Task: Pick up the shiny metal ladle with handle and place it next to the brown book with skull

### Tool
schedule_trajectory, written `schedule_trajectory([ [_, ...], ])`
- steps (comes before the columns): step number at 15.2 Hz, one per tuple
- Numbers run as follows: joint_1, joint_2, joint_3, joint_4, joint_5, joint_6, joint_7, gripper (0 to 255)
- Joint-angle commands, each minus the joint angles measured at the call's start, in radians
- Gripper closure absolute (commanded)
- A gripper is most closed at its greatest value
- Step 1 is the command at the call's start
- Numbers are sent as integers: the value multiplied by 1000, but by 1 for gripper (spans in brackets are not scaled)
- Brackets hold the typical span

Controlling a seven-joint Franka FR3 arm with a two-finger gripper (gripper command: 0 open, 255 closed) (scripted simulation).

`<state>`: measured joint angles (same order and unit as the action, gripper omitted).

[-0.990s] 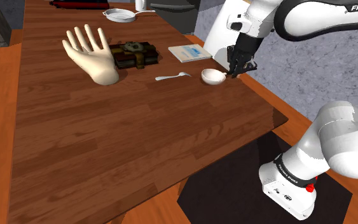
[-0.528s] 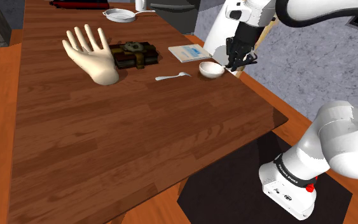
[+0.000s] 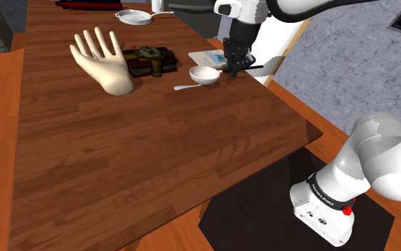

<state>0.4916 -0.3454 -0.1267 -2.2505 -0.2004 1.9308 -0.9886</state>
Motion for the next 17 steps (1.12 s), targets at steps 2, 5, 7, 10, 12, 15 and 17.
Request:
schedule_trajectory([
  [2, 19, 105, 21, 100, 18, 0, 30, 255],
  [5, 36, 209, 41, 209, 33, -11, 59, 255],
  [7, 47, 279, 53, 289, 40, -23, 77, 255],
  [10, 63, 387, 68, 419, 49, -50, 102, 255],
  [12, 72, 461, 78, 514, 53, -73, 117, 255],
  [15, 87, 579, 90, 674, 58, -119, 137, 255],
  [17, 97, 665, 96, 796, 60, -157, 148, 255],
])
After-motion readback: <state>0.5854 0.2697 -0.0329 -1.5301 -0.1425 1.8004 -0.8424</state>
